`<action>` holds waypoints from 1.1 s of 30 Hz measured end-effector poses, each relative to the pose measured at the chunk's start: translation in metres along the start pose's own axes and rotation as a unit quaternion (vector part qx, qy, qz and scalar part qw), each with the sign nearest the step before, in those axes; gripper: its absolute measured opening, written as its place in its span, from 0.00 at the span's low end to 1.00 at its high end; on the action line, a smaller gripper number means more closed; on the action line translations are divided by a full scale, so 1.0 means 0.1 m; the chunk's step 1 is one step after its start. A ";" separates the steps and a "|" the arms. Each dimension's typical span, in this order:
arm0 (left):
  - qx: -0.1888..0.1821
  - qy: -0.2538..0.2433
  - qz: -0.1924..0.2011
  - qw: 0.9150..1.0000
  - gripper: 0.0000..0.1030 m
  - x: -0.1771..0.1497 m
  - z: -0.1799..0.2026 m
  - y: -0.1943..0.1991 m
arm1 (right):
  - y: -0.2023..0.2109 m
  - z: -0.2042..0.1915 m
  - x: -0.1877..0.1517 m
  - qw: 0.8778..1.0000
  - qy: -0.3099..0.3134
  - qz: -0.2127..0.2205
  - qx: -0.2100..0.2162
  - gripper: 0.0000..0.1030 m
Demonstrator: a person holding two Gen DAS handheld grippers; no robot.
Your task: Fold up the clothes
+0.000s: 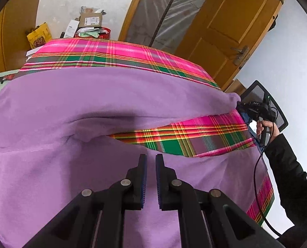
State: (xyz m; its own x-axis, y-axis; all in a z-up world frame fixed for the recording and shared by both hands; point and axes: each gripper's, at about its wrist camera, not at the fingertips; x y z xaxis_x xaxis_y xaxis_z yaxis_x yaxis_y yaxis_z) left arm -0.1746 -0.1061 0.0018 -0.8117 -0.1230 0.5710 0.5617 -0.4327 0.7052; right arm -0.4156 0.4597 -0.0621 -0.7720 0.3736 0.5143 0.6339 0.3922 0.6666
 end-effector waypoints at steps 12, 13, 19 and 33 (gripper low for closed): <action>-0.008 0.004 -0.002 1.000 0.07 -0.02 0.02 -0.04 | -0.51 -1.11 -0.11 0.985 0.156 -0.071 0.031 0.32; -0.007 0.003 -0.001 1.000 0.07 -0.02 0.01 -0.02 | -0.58 -1.19 -0.16 0.982 0.169 -0.080 0.034 0.32; 0.002 0.011 0.007 1.000 0.07 -0.03 -0.07 0.06 | -0.27 -1.11 -0.07 0.991 0.123 0.025 0.036 0.32; -0.008 0.013 -0.003 1.000 0.07 -0.06 -0.05 -0.06 | -0.57 -1.12 -0.24 0.977 0.202 -0.027 -0.057 0.34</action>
State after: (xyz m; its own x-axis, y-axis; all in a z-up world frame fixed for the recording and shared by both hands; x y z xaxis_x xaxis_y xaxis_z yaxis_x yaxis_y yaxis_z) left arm -0.1739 -0.1071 -0.0073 -0.8189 -0.1432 0.5557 0.5543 -0.4483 0.7013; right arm -0.4384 0.3341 -0.0516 -0.7743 -0.0175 0.6326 0.5998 0.2983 0.7425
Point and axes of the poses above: each gripper's, at about its wrist camera, not at the fingertips, and y roughly against the way its jaws point, z to its right, x to its top, and after that the axes turned 4 degrees about -x, right-handed
